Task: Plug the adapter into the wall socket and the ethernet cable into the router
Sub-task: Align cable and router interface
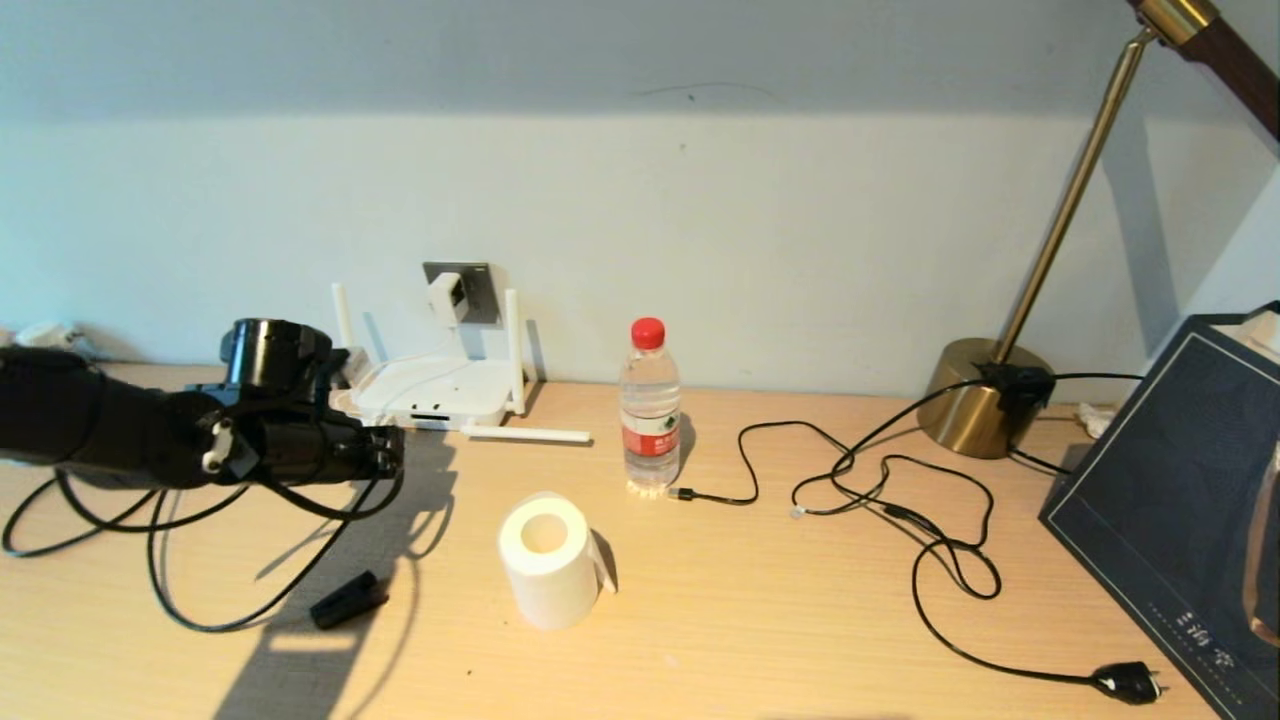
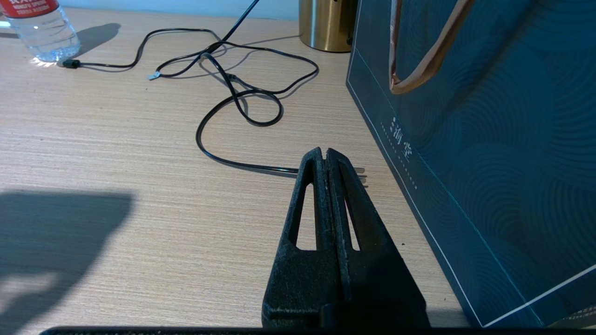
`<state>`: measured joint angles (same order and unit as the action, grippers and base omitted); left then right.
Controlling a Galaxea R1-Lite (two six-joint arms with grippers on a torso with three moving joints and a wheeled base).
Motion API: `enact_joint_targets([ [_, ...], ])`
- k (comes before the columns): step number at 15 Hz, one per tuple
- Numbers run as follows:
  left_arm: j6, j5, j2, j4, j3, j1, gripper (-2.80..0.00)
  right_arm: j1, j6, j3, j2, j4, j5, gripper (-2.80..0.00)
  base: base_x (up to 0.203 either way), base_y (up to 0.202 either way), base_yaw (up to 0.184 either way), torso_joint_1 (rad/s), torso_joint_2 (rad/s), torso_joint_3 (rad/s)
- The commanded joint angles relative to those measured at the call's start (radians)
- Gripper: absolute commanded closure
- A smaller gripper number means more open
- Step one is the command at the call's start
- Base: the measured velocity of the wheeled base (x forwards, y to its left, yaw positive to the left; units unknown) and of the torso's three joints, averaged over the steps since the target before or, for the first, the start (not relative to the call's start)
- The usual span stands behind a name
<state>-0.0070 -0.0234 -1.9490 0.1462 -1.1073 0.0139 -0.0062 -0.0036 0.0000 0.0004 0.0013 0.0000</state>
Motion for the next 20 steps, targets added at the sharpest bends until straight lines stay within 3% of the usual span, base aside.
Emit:
enact_joint_targets([
  [1,0.001,0.004,-0.036,0.003,-0.024,-0.015,0.0,0.0,0.0,0.0,0.0,0.0,0.0,0.0,0.0,0.0,0.0,0.0,0.0,0.0],
  [12,0.011,0.037,-0.062,0.003,-0.05,-0.043,0.0,0.0,0.0,0.0,0.001,0.0,0.0,0.0,0.0,0.0,0.0,0.0,0.0,0.0],
  [17,0.091,0.051,-0.065,-0.013,-0.075,-0.046,0.0,0.0,-0.001,0.0,0.0,0.0,0.0,0.0,0.0,0.0,0.0,0.0,0.0,0.0],
  [20,0.104,0.05,-0.108,-0.01,-0.109,-0.047,0.0,0.0,-0.001,0.0,0.0,0.0,0.0,0.0,0.0,0.0,0.0,0.0,0.0,0.0],
])
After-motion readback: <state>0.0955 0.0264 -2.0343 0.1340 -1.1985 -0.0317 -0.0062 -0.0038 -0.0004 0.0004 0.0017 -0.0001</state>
